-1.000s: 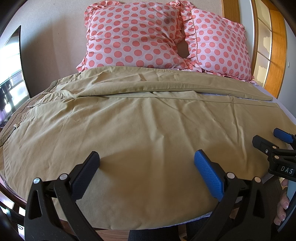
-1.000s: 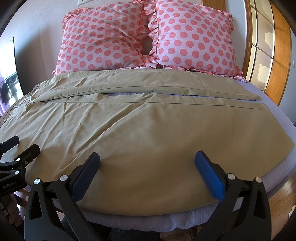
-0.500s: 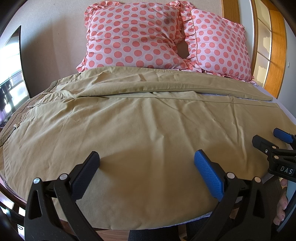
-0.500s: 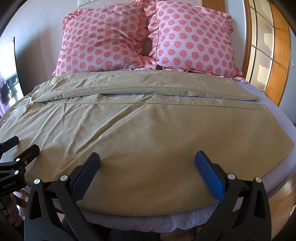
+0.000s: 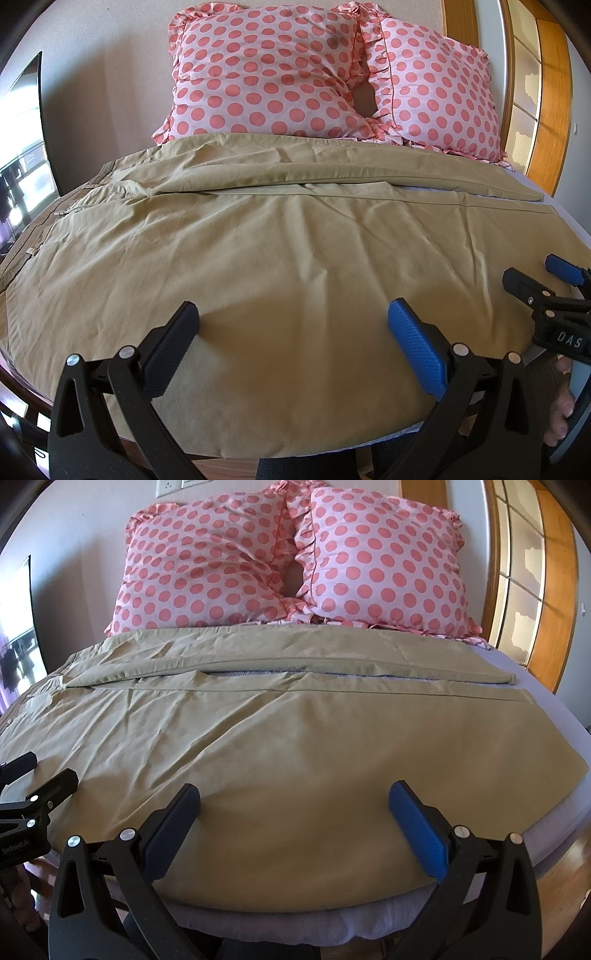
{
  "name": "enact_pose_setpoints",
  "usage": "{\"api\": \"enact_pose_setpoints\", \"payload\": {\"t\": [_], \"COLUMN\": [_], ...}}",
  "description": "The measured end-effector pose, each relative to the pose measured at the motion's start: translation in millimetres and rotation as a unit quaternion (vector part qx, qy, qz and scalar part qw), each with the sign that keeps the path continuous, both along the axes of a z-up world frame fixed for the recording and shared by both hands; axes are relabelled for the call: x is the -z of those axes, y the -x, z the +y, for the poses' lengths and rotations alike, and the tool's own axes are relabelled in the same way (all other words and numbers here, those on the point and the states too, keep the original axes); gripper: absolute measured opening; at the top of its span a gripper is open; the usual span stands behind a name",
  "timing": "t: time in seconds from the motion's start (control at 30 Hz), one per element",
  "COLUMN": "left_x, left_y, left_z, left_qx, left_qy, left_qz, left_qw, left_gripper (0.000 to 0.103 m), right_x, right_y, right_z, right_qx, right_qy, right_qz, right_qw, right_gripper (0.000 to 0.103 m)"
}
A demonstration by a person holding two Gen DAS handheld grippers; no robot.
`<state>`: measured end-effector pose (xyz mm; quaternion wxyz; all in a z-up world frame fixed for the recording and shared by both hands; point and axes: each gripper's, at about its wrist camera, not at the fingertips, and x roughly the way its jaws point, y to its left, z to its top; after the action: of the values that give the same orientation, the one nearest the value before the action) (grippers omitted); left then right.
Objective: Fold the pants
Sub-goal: 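Move the right tool to the pant leg hem and close on it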
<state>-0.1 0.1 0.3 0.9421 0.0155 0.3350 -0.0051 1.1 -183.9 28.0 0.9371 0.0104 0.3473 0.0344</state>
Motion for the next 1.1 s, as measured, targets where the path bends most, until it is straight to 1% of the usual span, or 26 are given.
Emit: {"api": "enact_pose_setpoints", "payload": {"t": [0.03, 0.1, 0.17, 0.2, 0.27, 0.3, 0.37, 0.4, 0.47, 0.5, 0.57, 0.63, 0.73, 0.83, 0.9, 0.97, 1.0, 1.03, 1.1], "left_x": [-0.2, -1.4, -6.5, -7.6, -13.5, -16.2, -23.6, -26.3, -34.6, -37.9, -46.2, -53.6, -60.9, -64.2, -64.8, -62.8, -60.8, -59.3, -55.2], "left_y": [0.0, -1.0, -0.9, 1.1, 1.2, 0.4, -2.5, -2.4, -7.0, -8.3, -13.6, -20.9, -30.7, -38.0, -43.4, -46.8, -49.3, -52.5, -55.8], "left_z": [0.7, 3.2, 6.8, 12.5, 17.3, 19.7, 28.1, 30.9, 38.1, 40.0, 44.6, 48.4, 50.1, 50.2, 49.5, 49.1, 48.7, 48.8, 49.2], "left_qx": [0.002, 0.007, 0.002, -0.004, -0.011, -0.015, -0.022, -0.023, -0.024, -0.024, -0.021, -0.018, -0.018, -0.011, -0.007, -0.005, -0.004, -0.004, -0.004], "left_qy": [0.002, 0.004, 0.002, 0.0, 0.0, -0.001, 0.003, 0.004, 0.007, 0.008, 0.008, 0.005, -0.003, -0.006, -0.01, -0.014, -0.015, -0.014, -0.011], "left_qz": [0.001, 0.007, 0.008, 0.005, -0.006, -0.011, -0.024, -0.029, -0.038, -0.041, -0.05, -0.058, -0.068, -0.072, -0.074, -0.074, -0.073, -0.07, -0.064], "left_qw": [1.0, 0.9999, 1.0, 1.0, 0.9999, 0.9998, 0.9995, 0.9993, 0.999, 0.9988, 0.9985, 0.9981, 0.9976, 0.9973, 0.9972, 0.9971, 0.9972, 0.9974, 0.9979], "left_gripper": [0.101, 0.101, 0.101, 0.101, 0.101, 0.101, 0.101, 0.101, 0.101, 0.101, 0.101, 0.101, 0.101, 0.101, 0.101, 0.101, 0.101, 0.101, 0.101], "right_x": [-3.6, -16.5, -42.6, -52.4, -75.6, -86.4, -95.4, -98.3, -95.7, -90.4, -81.1, -64.5, -39.0, -16.4, -7.2, 2.5, 5.8, 6.9, 11.1], "right_y": [-6.6, -20.2, -40.0, -48.6, -78.6, -101.5, -133.0, -159.3, -194.0, -221.2, -248.1, -284.8, -327.8, -359.2, -369.6, -374.9, -376.2, -377.6, -378.9], "right_z": [-4.0, -19.7, -49.4, -60.1, -88.3, -103.8, -122.2, -132.9, -149.7, -160.8, -180.6, -200.5, -220.1, -232.7, -240.0, -250.1, -253.2, -254.6, -255.3], "right_qx": [0.004, 0.023, 0.051, 0.065, 0.105, 0.129, 0.163, 0.187, 0.223, 0.247, 0.281, 0.315, 0.352, 0.386, 0.409, 0.436, 0.442, 0.446, 0.441], "right_qy": [-0.006, -0.025, -0.058, -0.065, -0.079, -0.084, -0.084, -0.079, -0.069, -0.073, -0.086, -0.099, -0.107, -0.103, -0.094, -0.087, -0.086, -0.072, -0.049], "right_qz": [0.019, 0.034, 0.022, 0.02, 0.024, 0.033, 0.045, 0.053, 0.068, 0.08, 0.093, 0.117, 0.144, 0.159, 0.165, 0.171, 0.17, 0.166, 0.168], "right_qw": [1.0, 0.999, 0.997, 0.996, 0.991, 0.988, 0.982, 0.978, 0.97, 0.963, 0.951, 0.937, 0.919, 0.903, 0.893, 0.879, 0.876, 0.877, 0.88], "right_gripper": [0.102, 0.102, 0.102, 0.102, 0.102, 0.102, 0.102, 0.102, 0.102, 0.1, 0.08, 0.069, 0.063, 0.062, 0.062, 0.063, 0.063, 0.063, 0.062]}}
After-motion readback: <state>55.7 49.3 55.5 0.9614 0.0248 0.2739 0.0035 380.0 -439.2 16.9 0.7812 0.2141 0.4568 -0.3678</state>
